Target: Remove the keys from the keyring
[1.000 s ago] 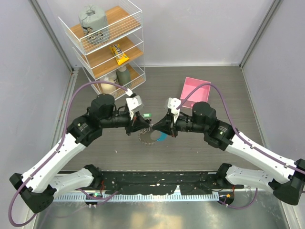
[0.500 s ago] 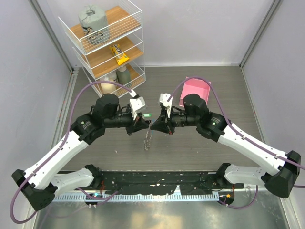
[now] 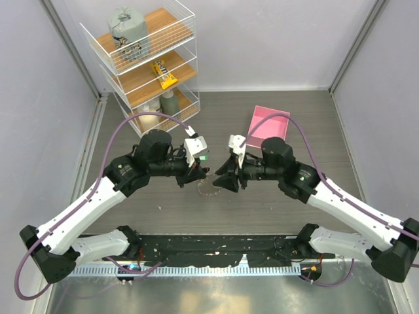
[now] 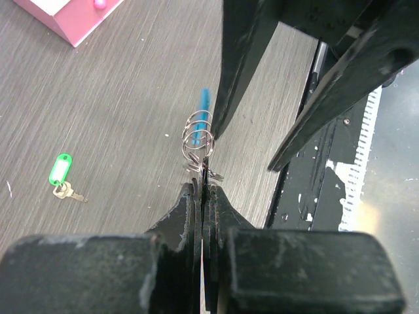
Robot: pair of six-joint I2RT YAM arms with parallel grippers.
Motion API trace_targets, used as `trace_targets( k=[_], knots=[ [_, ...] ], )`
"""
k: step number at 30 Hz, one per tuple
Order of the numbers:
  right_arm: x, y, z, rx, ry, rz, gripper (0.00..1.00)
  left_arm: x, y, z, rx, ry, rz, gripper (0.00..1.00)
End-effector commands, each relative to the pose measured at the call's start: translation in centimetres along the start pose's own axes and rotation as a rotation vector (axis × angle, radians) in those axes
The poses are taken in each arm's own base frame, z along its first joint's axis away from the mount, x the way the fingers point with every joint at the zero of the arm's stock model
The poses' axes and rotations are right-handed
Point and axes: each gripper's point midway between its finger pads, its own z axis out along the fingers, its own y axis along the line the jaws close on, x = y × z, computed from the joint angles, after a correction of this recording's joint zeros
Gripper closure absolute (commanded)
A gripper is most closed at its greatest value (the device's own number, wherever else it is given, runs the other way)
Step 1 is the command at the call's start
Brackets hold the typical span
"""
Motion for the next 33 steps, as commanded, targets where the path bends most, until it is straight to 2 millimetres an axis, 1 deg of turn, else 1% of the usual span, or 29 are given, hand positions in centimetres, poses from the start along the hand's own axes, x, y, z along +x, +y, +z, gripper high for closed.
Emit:
trace_targets(
  k=[1, 2, 3, 4, 6, 7, 8, 9, 12, 13, 14, 15, 16, 20, 23, 27, 33],
  knots=[
    [-2.4, -0.4, -1.4, 0.057, -0.149, -0.153, 0.51, -4.3, -1.0, -1.5, 0.025, -0.137, 0.058, 1.00],
    [-2.5, -0.7, -1.5, 0.072, -0.161, -0.176, 0.51, -4.3, -1.2, -1.5, 0.033, -0.139, 0.053, 1.00],
    [-1.9, -0.7, -1.6, 0.077, -0.162, -0.186, 0.51, -4.4, -1.3, -1.6, 0.043, -0.143, 0.054, 1.00],
    [-1.9, -0.7, -1.6, 0.083, -0.179, -0.205, 0.51, -4.6, -1.4, -1.5, 0.046, -0.147, 0.049, 1.00],
    [-1.6, -0.2, -1.7, 0.058, -0.230, -0.255, 0.51, -4.7, -1.7, -1.6, 0.062, -0.157, 0.048, 1.00],
    [-1.8, 0.4, -2.0, 0.039, -0.258, -0.271, 0.51, -4.8, -1.8, -1.6, 0.067, -0.160, 0.046, 1.00],
    [-1.7, 0.4, -1.9, 0.038, -0.285, -0.283, 0.51, -4.9, -1.9, -1.6, 0.073, -0.163, 0.044, 1.00],
    [-2.1, 0.6, -2.2, 0.044, -0.312, -0.299, 0.52, -5.0, -2.0, -1.7, 0.079, -0.166, 0.043, 1.00],
    [-2.2, 0.5, -2.4, 0.076, -0.340, -0.356, 0.55, -5.2, -2.2, -1.8, 0.085, -0.172, 0.037, 1.00],
    [-2.7, 0.4, -2.6, 0.092, -0.358, -0.385, 0.55, -5.2, -2.3, -1.8, 0.087, -0.172, 0.037, 1.00],
    [-2.6, 0.5, -2.7, 0.099, -0.365, -0.393, 0.56, -5.2, -2.3, -1.8, 0.088, -0.172, 0.036, 1.00],
    [-3.1, 0.5, -2.8, 0.103, -0.390, -0.406, 0.57, -5.2, -2.3, -1.8, 0.090, -0.171, 0.034, 1.00],
    [-2.8, 0.6, -2.8, 0.103, -0.393, -0.409, 0.57, -5.2, -2.3, -1.8, 0.090, -0.171, 0.033, 1.00],
    [-4.0, 1.0, -3.6, 0.115, -0.448, -0.435, 0.59, -5.2, -2.3, -1.8, 0.092, -0.168, 0.032, 1.00],
    [-4.3, 1.4, -3.5, 0.094, -0.451, -0.447, 0.61, -5.2, -2.4, -1.8, 0.095, -0.171, 0.032, 1.00],
    [-4.3, 1.4, -2.9, 0.088, -0.435, -0.450, 0.64, -5.3, -2.6, -1.9, 0.102, -0.175, 0.032, 1.00],
    [-4.7, 2.0, -1.8, 0.046, -0.420, -0.464, 0.67, -5.5, -2.7, -2.1, 0.106, -0.184, 0.037, 1.00]
  ],
)
